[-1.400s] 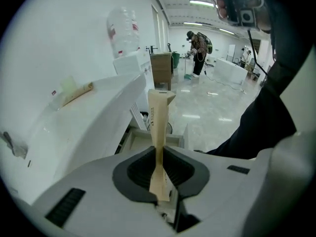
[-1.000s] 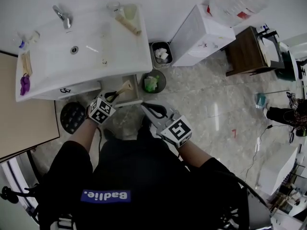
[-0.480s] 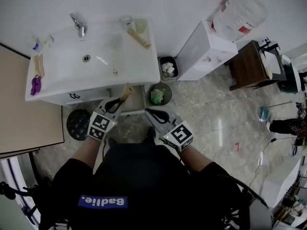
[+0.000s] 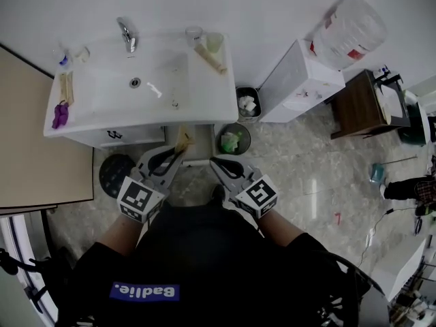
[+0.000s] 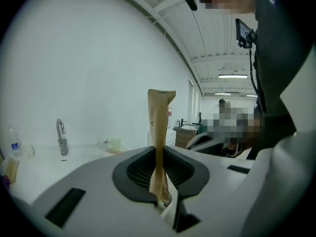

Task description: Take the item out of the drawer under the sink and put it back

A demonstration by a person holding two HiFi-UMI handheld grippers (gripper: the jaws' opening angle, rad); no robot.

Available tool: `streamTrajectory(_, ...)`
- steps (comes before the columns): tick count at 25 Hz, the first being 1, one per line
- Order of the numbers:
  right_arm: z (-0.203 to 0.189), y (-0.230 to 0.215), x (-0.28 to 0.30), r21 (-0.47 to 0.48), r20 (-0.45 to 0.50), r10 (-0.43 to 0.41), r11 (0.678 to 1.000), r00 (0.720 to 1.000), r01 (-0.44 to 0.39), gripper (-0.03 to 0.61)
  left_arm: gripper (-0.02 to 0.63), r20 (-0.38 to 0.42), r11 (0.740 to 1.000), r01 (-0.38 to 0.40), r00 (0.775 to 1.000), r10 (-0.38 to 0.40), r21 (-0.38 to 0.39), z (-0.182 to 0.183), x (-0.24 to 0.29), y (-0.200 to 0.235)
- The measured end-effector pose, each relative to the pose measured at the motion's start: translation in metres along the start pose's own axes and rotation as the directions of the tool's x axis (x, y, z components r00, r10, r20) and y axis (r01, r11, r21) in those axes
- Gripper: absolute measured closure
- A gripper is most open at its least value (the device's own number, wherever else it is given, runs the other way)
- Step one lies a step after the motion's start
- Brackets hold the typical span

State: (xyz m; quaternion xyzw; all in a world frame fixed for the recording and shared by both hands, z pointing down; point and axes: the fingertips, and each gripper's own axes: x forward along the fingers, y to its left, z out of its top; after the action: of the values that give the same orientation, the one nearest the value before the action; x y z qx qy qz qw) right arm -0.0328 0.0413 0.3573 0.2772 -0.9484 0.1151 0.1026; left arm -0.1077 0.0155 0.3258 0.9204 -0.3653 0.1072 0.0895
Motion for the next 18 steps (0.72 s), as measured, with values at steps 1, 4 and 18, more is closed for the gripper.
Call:
streamTrajectory(1, 0.002, 0.002, 0.002, -0.002, 0.003, 0.004, 1.000, 1.000, -0.004, 0.577, 0.565, 0.015, 1.000, 0.002, 1.000, -0.002, -0.001, 0.004, -0.004, -0.002)
streamTrajectory(4, 0.007, 0.007, 0.009, -0.014, 0.009, 0.017, 1.000, 1.000, -0.017, 0.577, 0.565, 0.049, 1.000, 0.001, 0.999, -0.001, 0.003, 0.008, -0.014, -0.004)
streamTrajectory(18, 0.005, 0.010, 0.013, -0.021, -0.001, 0.033, 0.999, 0.999, -0.033, 0.577, 0.571, 0.053, 1.000, -0.019, 0.998, 0.019, -0.001, -0.001, -0.018, -0.001)
